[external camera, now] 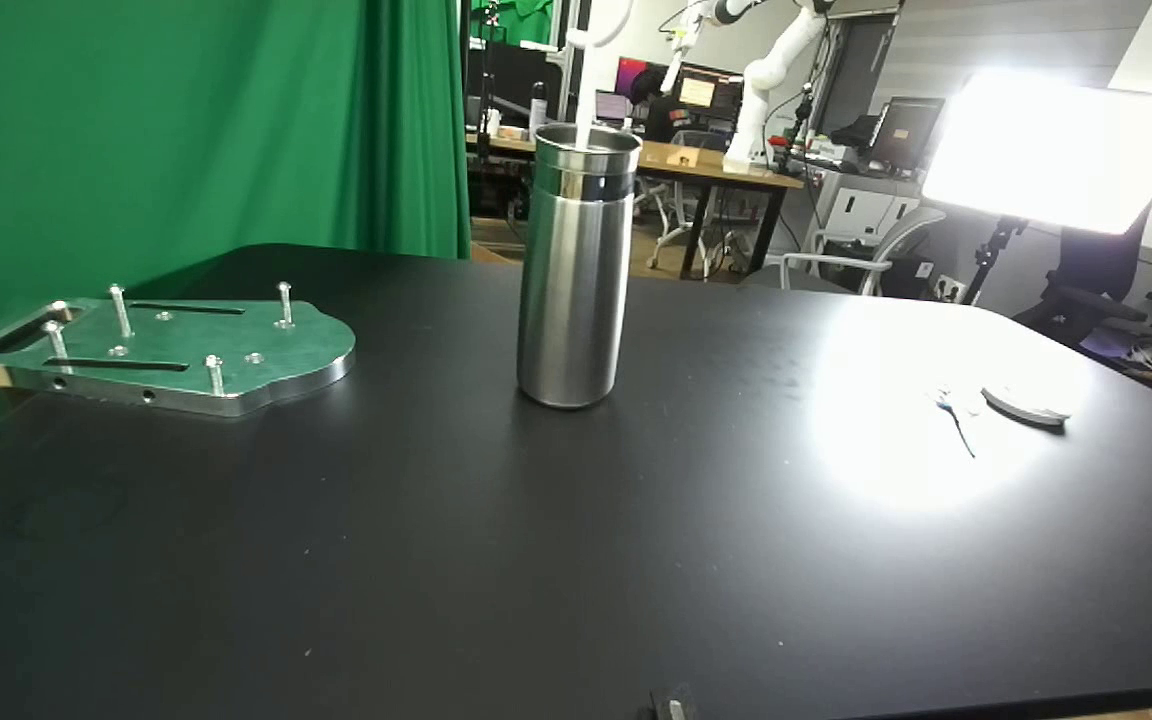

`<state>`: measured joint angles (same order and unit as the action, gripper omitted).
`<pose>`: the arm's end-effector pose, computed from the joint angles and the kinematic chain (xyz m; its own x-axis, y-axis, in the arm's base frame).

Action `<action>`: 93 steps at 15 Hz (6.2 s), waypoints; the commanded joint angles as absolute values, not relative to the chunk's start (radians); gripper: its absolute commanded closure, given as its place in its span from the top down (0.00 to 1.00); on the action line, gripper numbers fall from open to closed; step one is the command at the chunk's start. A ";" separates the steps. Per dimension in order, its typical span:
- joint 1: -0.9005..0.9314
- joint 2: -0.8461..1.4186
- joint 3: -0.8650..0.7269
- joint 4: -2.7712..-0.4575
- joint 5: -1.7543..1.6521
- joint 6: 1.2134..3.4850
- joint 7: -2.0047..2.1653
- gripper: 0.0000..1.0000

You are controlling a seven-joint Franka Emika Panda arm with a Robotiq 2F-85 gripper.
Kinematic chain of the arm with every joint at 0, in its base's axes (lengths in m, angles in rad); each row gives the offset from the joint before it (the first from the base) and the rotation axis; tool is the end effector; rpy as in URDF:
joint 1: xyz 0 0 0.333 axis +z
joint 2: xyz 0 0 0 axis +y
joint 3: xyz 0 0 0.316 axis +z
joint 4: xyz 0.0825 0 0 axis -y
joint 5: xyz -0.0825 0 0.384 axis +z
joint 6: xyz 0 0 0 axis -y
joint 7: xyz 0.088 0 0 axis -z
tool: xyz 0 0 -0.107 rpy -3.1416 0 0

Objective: Move the brush inside the silver flask up and down

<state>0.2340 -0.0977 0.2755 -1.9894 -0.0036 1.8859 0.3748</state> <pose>0.4607 0.2615 0.5032 0.9910 0.1341 0.0021 0.1340 -0.9905 0.0313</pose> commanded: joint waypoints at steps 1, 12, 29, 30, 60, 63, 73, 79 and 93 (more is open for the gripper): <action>0.215 -0.095 0.261 -2.001 -0.056 1.883 0.383 0.04; 0.230 -0.032 0.264 -2.056 -0.134 1.915 0.409 0.04; 0.218 -0.137 0.254 -1.980 -0.139 1.859 0.387 0.04; 0.216 -0.147 0.255 -1.978 -0.136 1.859 0.385 0.04; 0.203 -0.073 0.222 -2.052 0.070 2.027 0.296 0.04; 0.194 -0.073 0.210 -2.048 0.048 2.019 0.298 0.04; 0.149 -0.097 0.170 -2.057 -0.008 1.999 0.300 0.04; 0.144 -0.117 0.171 -2.081 -0.026 1.990 0.307 0.04; 0.157 -0.081 0.193 -2.140 -0.062 1.993 0.327 0.04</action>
